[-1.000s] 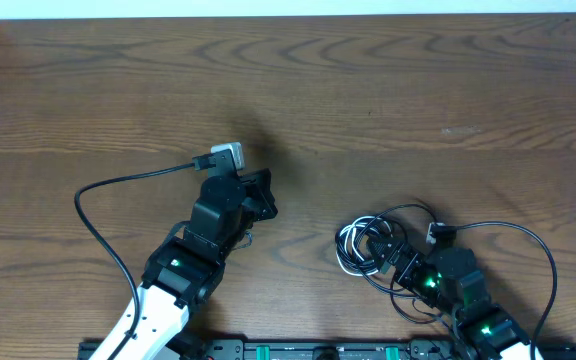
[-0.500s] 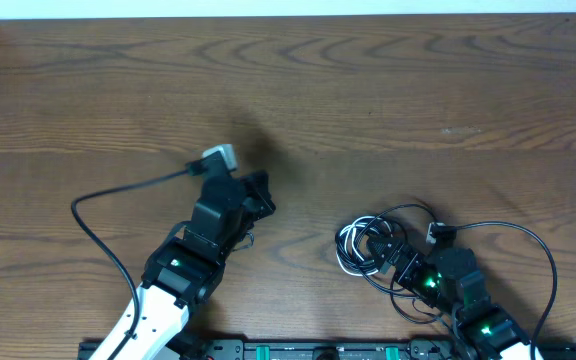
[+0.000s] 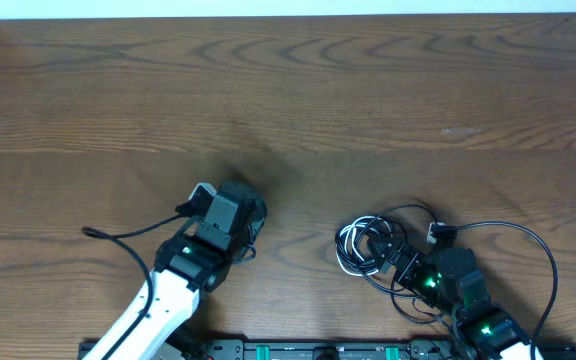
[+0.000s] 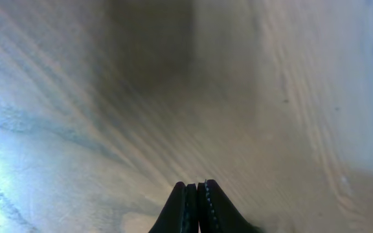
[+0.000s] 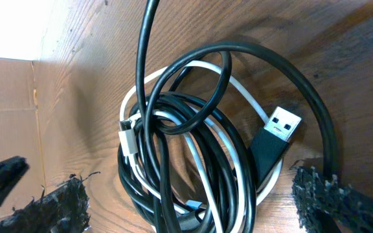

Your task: Untangle cables

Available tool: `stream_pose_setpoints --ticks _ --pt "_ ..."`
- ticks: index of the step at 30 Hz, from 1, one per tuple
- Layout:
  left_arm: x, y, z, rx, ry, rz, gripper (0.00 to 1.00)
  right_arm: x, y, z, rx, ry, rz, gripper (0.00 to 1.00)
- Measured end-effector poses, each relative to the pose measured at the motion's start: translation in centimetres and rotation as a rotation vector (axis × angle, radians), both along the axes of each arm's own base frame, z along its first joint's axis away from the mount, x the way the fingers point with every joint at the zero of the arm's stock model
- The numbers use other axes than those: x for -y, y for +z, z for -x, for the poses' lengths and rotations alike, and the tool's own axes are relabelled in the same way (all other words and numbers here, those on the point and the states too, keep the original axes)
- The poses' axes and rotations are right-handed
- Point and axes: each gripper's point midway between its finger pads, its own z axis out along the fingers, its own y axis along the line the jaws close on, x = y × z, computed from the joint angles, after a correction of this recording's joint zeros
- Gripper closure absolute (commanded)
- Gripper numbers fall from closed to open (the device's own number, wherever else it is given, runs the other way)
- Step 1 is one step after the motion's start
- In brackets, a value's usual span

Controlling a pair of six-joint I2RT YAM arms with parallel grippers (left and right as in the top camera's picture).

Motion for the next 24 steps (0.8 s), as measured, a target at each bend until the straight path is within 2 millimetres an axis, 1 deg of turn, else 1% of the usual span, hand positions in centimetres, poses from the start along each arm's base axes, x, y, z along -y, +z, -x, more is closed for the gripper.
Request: stream_pose_setpoints --ticks 4,5,6,7,9,11,14,19,24 --pt "0.3 -0.6 0.0 -0.024 -0.001 0.007 0.89 0.0 0.0 0.0 0.0 0.0 0.0 0.01" --pt "0.5 -0.5 -0.1 -0.019 -0.005 0.019 0.85 0.0 0.0 0.0 0.0 0.0 0.0 0.01" --pt "0.8 -0.4 -0.3 -0.013 -0.008 0.03 0.76 0.0 0.0 0.0 0.0 0.0 0.0 0.01" --pt "0.9 -0.3 -0.4 -0.01 -0.01 0.039 0.69 0.0 0.0 0.0 0.0 0.0 0.0 0.01" --pt "1.2 -0.3 -0.3 -0.015 -0.015 0.055 0.7 0.0 0.0 0.0 0.0 0.0 0.0 0.01" --pt "1.4 -0.2 -0.3 -0.014 -0.016 0.064 0.76 0.0 0.0 0.0 0.0 0.0 0.0 0.01" --pt "2.0 0.0 -0.4 -0.015 -0.023 0.101 0.76 0.0 0.0 0.0 0.0 0.0 0.0 0.01" --pt "4.1 0.9 -0.8 -0.009 -0.011 0.221 0.73 0.0 0.0 0.0 0.0 0.0 0.0 0.01" --pt "6.5 1.2 -1.2 0.007 -0.041 0.281 0.68 0.0 0.0 0.0 0.001 -0.002 0.001 0.01"
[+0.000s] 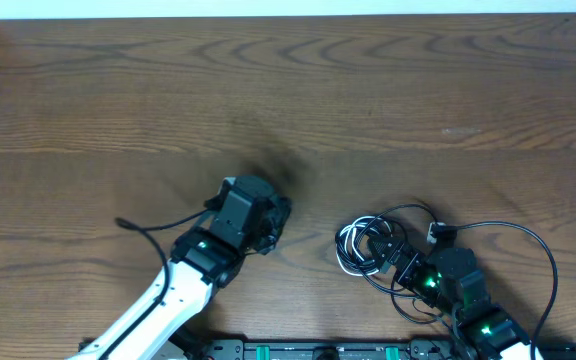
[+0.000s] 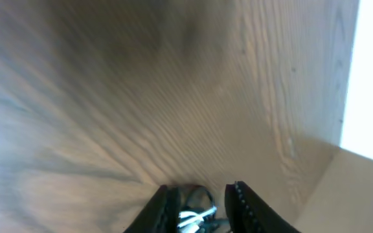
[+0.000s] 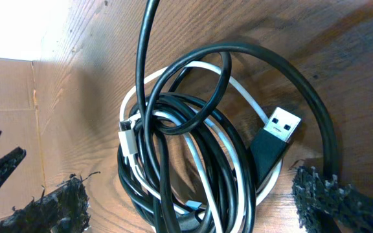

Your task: Untangle cables

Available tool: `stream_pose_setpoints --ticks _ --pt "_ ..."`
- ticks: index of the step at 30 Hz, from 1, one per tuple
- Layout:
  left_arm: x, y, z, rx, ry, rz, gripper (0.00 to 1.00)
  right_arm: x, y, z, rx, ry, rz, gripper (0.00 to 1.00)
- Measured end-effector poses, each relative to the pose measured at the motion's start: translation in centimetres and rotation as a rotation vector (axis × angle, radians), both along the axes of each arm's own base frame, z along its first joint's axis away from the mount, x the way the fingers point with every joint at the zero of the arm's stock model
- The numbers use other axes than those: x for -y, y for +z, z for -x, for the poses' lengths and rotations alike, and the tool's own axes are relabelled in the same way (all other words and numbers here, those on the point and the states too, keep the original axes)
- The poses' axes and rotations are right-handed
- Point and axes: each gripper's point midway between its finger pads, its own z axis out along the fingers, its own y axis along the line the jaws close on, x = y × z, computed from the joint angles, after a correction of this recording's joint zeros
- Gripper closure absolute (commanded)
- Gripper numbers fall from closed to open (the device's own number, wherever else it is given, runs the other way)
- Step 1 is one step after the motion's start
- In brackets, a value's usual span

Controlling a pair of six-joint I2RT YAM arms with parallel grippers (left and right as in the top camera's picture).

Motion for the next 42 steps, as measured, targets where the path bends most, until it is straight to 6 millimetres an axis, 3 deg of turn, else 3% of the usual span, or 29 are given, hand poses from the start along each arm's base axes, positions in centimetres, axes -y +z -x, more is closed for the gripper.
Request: stream_pose_setpoints --ticks 6,12,16,18,24,28,31,42 --pt "1.5 -2.0 0.6 -0.05 -0.034 -0.018 0.67 0.0 0.0 0.0 0.0 -0.001 0.0 0.01" --pt "1.9 -5.8 1.6 -0.21 0.059 -0.018 0.65 0.0 0.0 0.0 0.001 -0.001 0.0 0.01" --pt "2.4 -7.8 2.7 -0.312 0.111 -0.007 0.39 0.0 0.0 0.0 0.0 -0.001 0.0 0.01" --pt "2.5 -8.2 2.9 -0.327 0.108 -0.011 0.3 0.0 0.0 0.0 0.0 -0.001 0.0 0.01" --pt "1.8 -7.8 2.0 -0.264 0.029 -0.049 0.29 0.0 0.0 0.0 0.001 -0.001 0.0 0.01" --pt "0.9 -6.9 1.0 -0.197 -0.015 -0.071 0.17 0.0 0.0 0.0 0.0 -0.001 0.0 0.01" --pt "0.7 -6.0 0.5 -0.149 -0.053 -0.082 0.14 0.0 0.0 0.0 0.0 -0.001 0.0 0.01" --pt "0.4 -3.4 -0.4 0.046 -0.227 -0.178 0.13 0.0 0.0 0.0 0.0 -0.001 0.0 0.01"
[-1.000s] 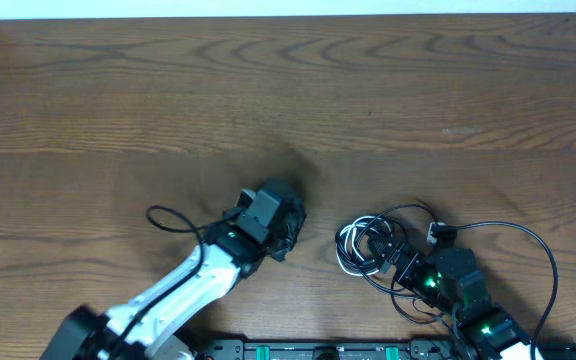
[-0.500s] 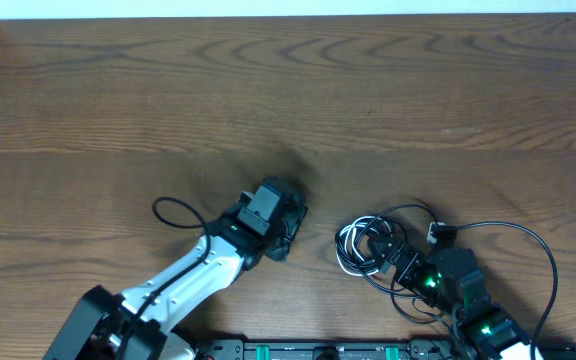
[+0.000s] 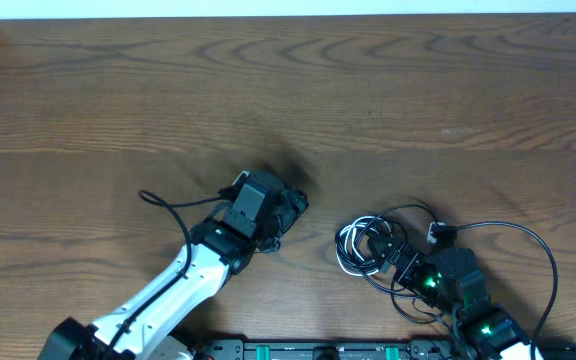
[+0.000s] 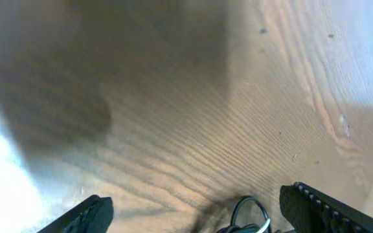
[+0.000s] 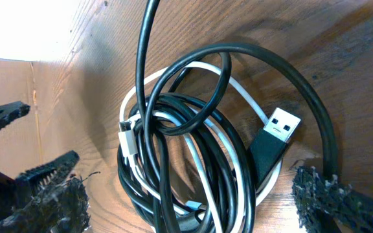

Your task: Untangle cables

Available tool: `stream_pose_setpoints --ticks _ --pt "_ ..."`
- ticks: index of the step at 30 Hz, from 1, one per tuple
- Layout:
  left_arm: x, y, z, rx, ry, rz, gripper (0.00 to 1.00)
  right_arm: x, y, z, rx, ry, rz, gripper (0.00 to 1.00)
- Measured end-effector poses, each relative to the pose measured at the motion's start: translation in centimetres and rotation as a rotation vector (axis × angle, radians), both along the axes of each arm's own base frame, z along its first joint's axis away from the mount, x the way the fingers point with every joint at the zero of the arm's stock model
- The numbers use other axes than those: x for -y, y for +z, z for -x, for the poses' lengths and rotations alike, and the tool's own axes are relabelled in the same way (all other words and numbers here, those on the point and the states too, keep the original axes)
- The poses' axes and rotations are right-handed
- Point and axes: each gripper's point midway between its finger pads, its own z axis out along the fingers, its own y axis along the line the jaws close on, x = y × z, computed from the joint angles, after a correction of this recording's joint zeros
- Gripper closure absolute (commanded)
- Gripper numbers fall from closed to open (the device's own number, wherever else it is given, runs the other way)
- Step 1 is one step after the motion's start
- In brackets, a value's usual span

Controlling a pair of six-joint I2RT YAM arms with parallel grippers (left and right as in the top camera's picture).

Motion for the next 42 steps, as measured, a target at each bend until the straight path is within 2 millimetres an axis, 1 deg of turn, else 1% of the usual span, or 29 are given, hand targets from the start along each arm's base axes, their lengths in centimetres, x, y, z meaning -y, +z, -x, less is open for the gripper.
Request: stream_pose_setpoints --ticks 7,16,22,28,32,35,38,42 --pt "-0.4 1.2 -0.5 0.098 -0.071 -0.06 0.13 0.0 0.0 0.0 0.0 0.0 0.0 0.01" --pt "-1.0 2.2 -1.0 0.161 -0.081 -0.101 0.12 0.0 0.0 0.0 0.0 0.0 0.0 0.01" --pt "-0.9 3.2 -1.2 0.185 -0.081 -0.093 0.12 0.0 0.0 0.0 0.0 0.0 0.0 0.01" --pt "0.0 6.3 -2.6 0.253 -0.086 -0.066 0.12 0.0 0.0 0.0 0.0 0.0 0.0 0.01" --pt "0.1 7.9 -2.8 0.262 -0.122 -0.097 0.12 0.0 0.0 0.0 0.0 0.0 0.0 0.01" --pt "0.1 9.7 -2.9 0.272 -0.158 -0.129 0.12 0.0 0.0 0.0 0.0 -0.001 0.001 0.01" --pt "-0.1 11.9 -3.2 0.288 -0.174 -0.166 0.12 0.0 0.0 0.0 0.001 -0.002 0.001 0.01" --pt "-0.9 14.0 -3.7 0.319 -0.151 -0.215 0.12 0.0 0.0 0.0 0.001 -0.003 0.002 0.01"
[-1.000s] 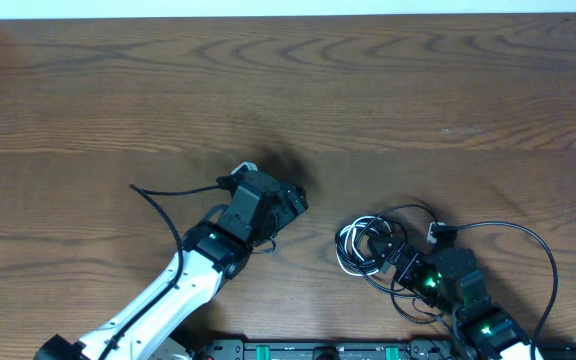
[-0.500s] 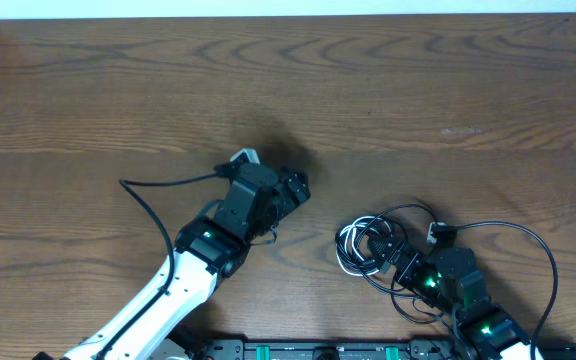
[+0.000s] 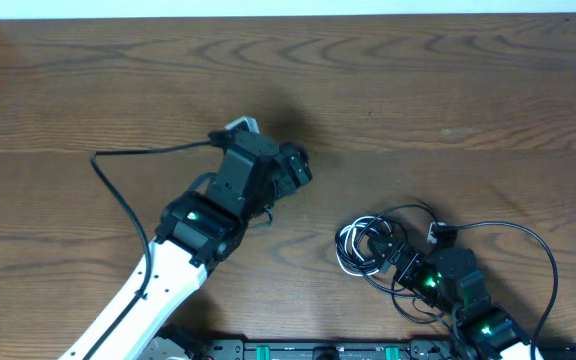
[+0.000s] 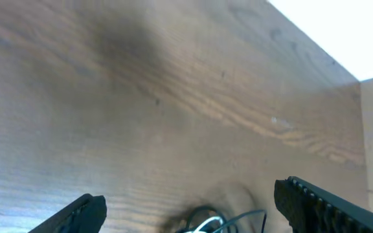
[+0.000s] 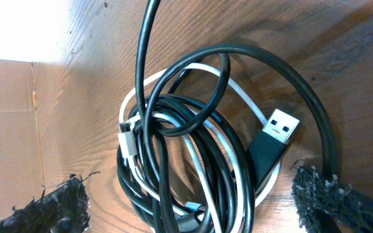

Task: Untangle cables
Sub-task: 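Reach the left gripper over and into the cable bundle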

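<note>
A tangle of black and white cables lies at the front right of the wooden table; up close the coil shows a black USB plug on its right side. A thin black loop runs off to the right. My right gripper is open, its frayed fingertips straddling the coil's near side. My left gripper is open wide, left of and behind the coil, with nothing between its fingers. Only the tangle's top shows at the bottom edge of the left wrist view.
A cardboard wall stands at the table's right side, and cardboard also shows beyond the coil. The left arm's own black lead loops over the table's left half. A black rail runs along the front edge.
My left gripper has moved away from the front, farther back on the table and higher, and stays wide open. The right gripper and the coil have not moved.
My left gripper was shut, well left of the coil. Then it stood slightly open and farther right, then wide open closer to the coil, and now farther back and higher. The right gripper stayed open over the coil throughout.
</note>
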Available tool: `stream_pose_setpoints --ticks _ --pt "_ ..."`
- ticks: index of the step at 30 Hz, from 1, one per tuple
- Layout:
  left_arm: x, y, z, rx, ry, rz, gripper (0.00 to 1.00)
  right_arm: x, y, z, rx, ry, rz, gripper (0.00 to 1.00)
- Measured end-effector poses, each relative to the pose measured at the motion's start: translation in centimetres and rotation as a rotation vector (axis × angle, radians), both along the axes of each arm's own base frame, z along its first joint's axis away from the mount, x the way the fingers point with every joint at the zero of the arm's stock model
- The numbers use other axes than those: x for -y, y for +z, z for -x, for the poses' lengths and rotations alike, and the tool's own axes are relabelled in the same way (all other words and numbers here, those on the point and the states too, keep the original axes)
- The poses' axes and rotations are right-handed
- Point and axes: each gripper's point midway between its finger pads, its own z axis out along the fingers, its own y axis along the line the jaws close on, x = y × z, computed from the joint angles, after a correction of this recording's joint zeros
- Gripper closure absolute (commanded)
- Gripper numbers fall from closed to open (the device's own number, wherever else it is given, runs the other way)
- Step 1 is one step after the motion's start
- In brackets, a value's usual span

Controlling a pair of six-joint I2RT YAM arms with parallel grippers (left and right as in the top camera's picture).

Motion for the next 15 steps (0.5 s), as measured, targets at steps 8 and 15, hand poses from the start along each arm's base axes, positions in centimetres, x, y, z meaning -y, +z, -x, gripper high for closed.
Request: stream_pose_setpoints --ticks 8,15 --pt "-1.6 -0.4 0.1 -0.011 0.058 -0.066 0.12 0.0 0.0 0.0 0.0 0.0 0.0 0.01" --pt "-2.5 -0.3 1.2 -0.073 0.071 -0.105 0.12 0.0 0.0 0.0 0.0 0.0 0.0 0.01"
